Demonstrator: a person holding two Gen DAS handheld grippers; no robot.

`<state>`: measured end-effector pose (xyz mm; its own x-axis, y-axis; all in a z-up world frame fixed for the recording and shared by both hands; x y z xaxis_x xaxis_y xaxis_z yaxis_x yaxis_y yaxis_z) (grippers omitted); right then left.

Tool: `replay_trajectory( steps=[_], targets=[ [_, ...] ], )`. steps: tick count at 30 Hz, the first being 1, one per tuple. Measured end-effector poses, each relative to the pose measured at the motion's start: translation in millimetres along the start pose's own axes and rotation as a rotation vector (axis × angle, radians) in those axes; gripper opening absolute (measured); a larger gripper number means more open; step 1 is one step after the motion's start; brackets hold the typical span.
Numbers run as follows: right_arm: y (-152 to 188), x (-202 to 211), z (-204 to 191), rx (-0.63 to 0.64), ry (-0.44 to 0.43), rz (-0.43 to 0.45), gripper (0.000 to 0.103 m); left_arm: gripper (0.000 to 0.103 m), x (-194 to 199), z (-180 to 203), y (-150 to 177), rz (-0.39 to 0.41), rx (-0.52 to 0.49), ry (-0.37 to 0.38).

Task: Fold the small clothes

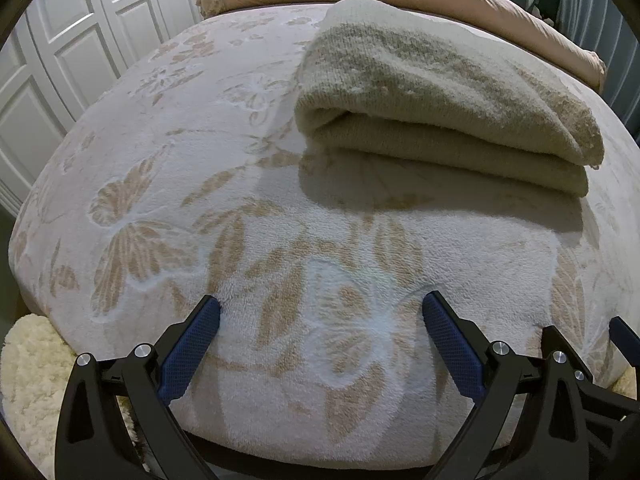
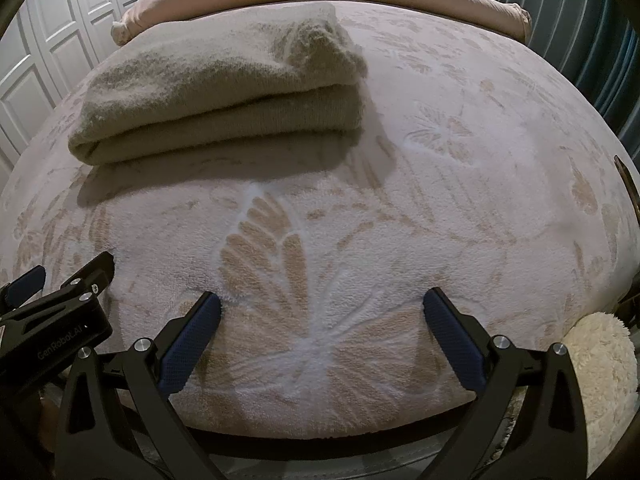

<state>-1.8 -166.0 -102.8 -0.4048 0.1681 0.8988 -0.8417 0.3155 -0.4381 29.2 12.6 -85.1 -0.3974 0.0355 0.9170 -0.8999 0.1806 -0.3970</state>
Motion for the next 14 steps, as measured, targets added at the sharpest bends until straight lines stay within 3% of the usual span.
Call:
replay_trajectory(
  steps=[14],
  targets=[
    [-4.1,7.2,-1.2,-0.042,-0.002,-0.027,0.098,0.095,5.7,-0.1,-5.8,-0.027,0.005,-0.005]
  ],
)
Point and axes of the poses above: each gripper's, at about its wrist camera, not at the fingertips, and x roughly against the way its jaws point, z to its right, y to its underside, the point moved 3 cm from there along -x, roughly the way its jaws point, and after that the axes turned 5 degrees about -z, right-handed, at the moved point
